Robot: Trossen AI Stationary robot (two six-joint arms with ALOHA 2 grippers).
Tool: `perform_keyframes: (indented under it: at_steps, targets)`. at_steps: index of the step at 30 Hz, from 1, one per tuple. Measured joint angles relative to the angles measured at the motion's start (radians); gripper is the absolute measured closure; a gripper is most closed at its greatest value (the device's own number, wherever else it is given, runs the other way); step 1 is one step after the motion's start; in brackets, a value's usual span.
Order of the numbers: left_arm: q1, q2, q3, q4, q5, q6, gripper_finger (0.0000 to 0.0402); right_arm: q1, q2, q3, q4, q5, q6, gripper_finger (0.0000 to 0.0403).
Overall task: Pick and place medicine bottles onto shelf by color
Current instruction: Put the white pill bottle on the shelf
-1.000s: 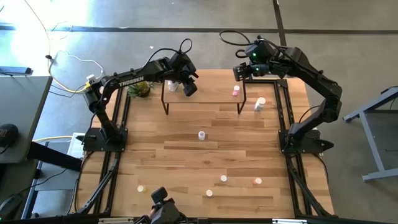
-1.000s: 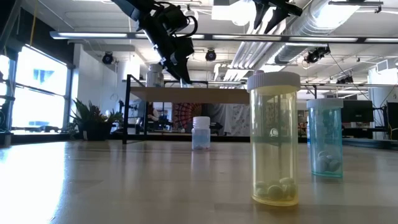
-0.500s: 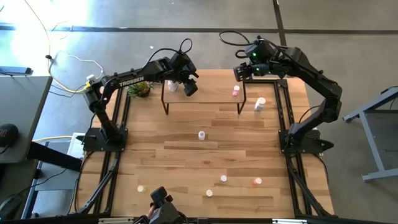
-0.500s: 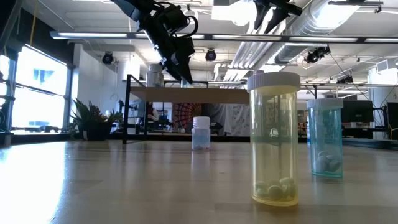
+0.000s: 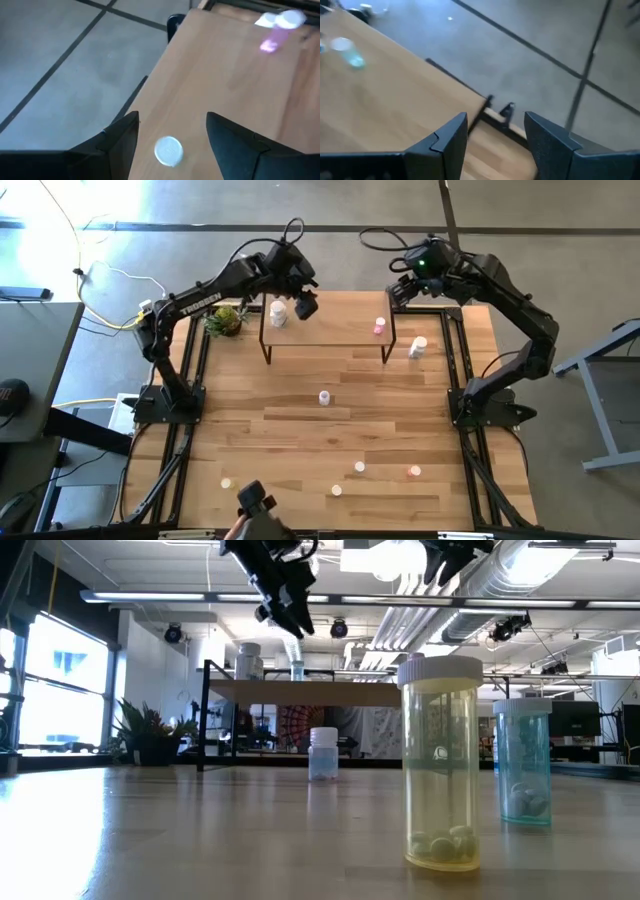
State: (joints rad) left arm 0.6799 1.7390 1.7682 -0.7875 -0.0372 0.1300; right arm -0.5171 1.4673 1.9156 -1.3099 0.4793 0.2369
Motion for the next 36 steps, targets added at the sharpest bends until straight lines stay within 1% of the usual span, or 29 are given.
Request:
perform_keyframes:
  at_steps: [3,8,11,14,16,21,26,31,36]
  targets:
    - [-0.031,-0.043,0.022,-0.031,0.003,0.003,0.0178,-0.027,-0.017,0.0,-0.05,0.009,-0.005,0.0214]
    - [-0.088,-0.132,0.022,-0.032,0.003,-0.026,0.0178,-0.075,-0.023,0.0,-0.198,0.028,0.058,0.0214]
    - [-0.12,-0.183,-0.007,-0.022,-0.008,-0.03,0.0178,-0.092,-0.023,0.0,-0.254,0.053,0.085,0.0214]
    - [-0.144,-0.233,-0.065,-0.02,-0.03,-0.041,0.0179,-0.101,-0.026,-0.007,-0.257,0.065,0.102,0.0214]
    - [-0.155,-0.269,-0.128,0.0,-0.039,-0.065,0.0179,-0.105,-0.048,-0.062,-0.246,0.067,0.103,0.0214]
    - [-0.158,-0.384,-0.317,0.126,-0.057,-0.156,0.0179,-0.123,-0.147,-0.309,-0.209,0.054,0.196,0.0214]
    - [-0.159,-0.457,-0.469,0.223,-0.053,-0.214,0.0179,-0.15,-0.26,-0.511,-0.041,-0.049,0.269,0.0214]
    - [-0.159,-0.476,-0.543,0.237,-0.053,-0.243,0.0179,-0.177,-0.337,-0.641,0.065,-0.118,0.38,0.0214]
    - [-0.181,-0.477,-0.556,0.242,-0.053,-0.232,0.0179,-0.179,-0.383,-0.756,0.133,-0.166,0.508,0.0214]
